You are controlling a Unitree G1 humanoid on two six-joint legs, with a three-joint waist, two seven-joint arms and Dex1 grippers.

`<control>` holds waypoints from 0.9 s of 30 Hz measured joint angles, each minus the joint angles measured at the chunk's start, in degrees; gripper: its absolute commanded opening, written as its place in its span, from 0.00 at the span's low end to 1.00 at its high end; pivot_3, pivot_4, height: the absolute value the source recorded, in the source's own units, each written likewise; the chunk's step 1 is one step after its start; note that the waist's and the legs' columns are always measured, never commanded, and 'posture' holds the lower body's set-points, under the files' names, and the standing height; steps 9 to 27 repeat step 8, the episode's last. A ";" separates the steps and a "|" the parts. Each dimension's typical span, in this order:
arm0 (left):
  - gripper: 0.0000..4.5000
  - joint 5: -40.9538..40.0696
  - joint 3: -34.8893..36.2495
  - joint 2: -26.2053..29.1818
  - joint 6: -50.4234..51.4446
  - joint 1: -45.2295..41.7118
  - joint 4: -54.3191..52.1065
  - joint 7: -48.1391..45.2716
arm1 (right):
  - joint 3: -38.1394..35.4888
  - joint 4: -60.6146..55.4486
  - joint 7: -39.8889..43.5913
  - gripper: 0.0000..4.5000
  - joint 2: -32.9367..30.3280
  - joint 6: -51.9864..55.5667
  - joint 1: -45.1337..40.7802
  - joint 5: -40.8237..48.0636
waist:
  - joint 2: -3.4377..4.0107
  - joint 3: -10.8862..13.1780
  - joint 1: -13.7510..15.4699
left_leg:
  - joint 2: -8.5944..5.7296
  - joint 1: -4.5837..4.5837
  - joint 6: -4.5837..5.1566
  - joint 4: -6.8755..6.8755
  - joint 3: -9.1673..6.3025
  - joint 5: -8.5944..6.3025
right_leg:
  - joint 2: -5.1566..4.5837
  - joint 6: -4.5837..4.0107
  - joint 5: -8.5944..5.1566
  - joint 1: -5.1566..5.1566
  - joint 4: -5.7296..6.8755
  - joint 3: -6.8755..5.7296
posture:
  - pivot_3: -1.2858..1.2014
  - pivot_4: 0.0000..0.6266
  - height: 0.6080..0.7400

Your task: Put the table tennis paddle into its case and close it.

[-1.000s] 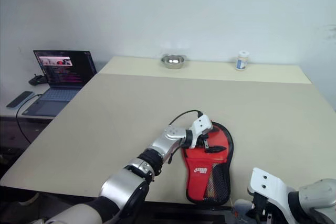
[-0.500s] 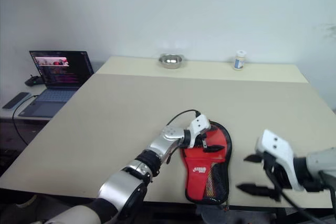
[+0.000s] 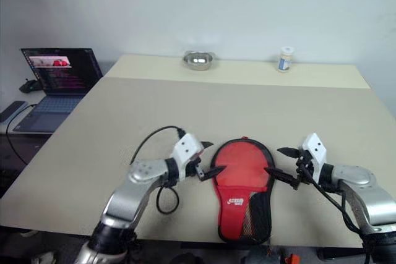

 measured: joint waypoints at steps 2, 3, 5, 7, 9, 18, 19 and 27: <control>1.00 0.07 -0.18 0.12 1.47 0.14 -0.38 1.45 | -0.26 1.70 1.32 1.00 -0.75 -0.76 -1.21 0.00 | -0.01 0.09 0.20 | 0.01 0.00 0.02 0.05 -0.02 0.00 | 0.02 0.07 -0.01 0.02 0.00 -0.03 | 0.52 0.24 1.00; 1.00 -0.02 -0.41 -0.05 1.72 -0.30 -0.74 1.92 | -0.74 2.65 2.07 1.00 -1.51 -1.26 -1.41 -0.01 | -0.02 0.10 0.39 | 0.00 0.00 0.03 0.08 -0.03 0.01 | 0.03 0.07 0.02 0.04 0.01 -0.04 | 0.52 0.24 1.00; 1.00 -0.56 -1.00 0.15 1.77 -1.53 -1.20 2.23 | -2.30 3.60 2.80 1.00 -3.11 -1.45 -1.35 -0.05 | -0.02 0.10 0.59 | 0.01 0.01 0.08 0.13 -0.02 0.04 | 0.05 0.04 0.10 0.04 0.04 -0.01 | 0.52 0.24 1.00; 1.00 -1.71 -1.64 0.99 1.50 -1.54 -2.21 1.25 | -3.99 2.87 2.46 1.00 -3.85 -1.40 -0.57 -0.04 | -0.02 0.10 0.59 | 0.07 0.02 0.08 0.13 -0.01 0.04 | 0.10 0.02 0.11 0.05 0.05 0.02 | 0.52 0.24 1.00; 1.00 -2.15 -2.51 1.62 1.26 -1.39 -2.37 0.96 | -4.95 1.87 1.87 1.00 -3.96 -1.12 0.35 0.03 | -0.01 0.09 0.60 | 0.11 0.03 0.07 0.11 -0.01 0.04 | 0.14 0.01 0.11 0.05 0.05 0.03 | 0.52 0.24 1.00; 1.00 -2.15 -2.51 1.62 1.26 -1.39 -2.37 0.96 | -4.95 1.87 1.87 1.00 -3.96 -1.12 0.35 0.03 | -0.01 0.09 0.60 | 0.11 0.03 0.07 0.11 -0.01 0.04 | 0.14 0.01 0.11 0.05 0.05 0.03 | 0.52 0.24 1.00; 1.00 -2.15 -2.51 1.62 1.26 -1.39 -2.37 0.96 | -4.95 1.87 1.87 1.00 -3.96 -1.12 0.35 0.03 | -0.01 0.09 0.60 | 0.11 0.03 0.07 0.11 -0.01 0.04 | 0.14 0.01 0.11 0.05 0.05 0.03 | 0.52 0.24 1.00; 1.00 -2.15 -2.51 1.62 1.26 -1.39 -2.37 0.96 | -4.95 1.87 1.87 1.00 -3.96 -1.12 0.35 0.03 | -0.01 0.09 0.60 | 0.11 0.03 0.07 0.11 -0.01 0.04 | 0.14 0.01 0.11 0.05 0.05 0.03 | 0.52 0.24 1.00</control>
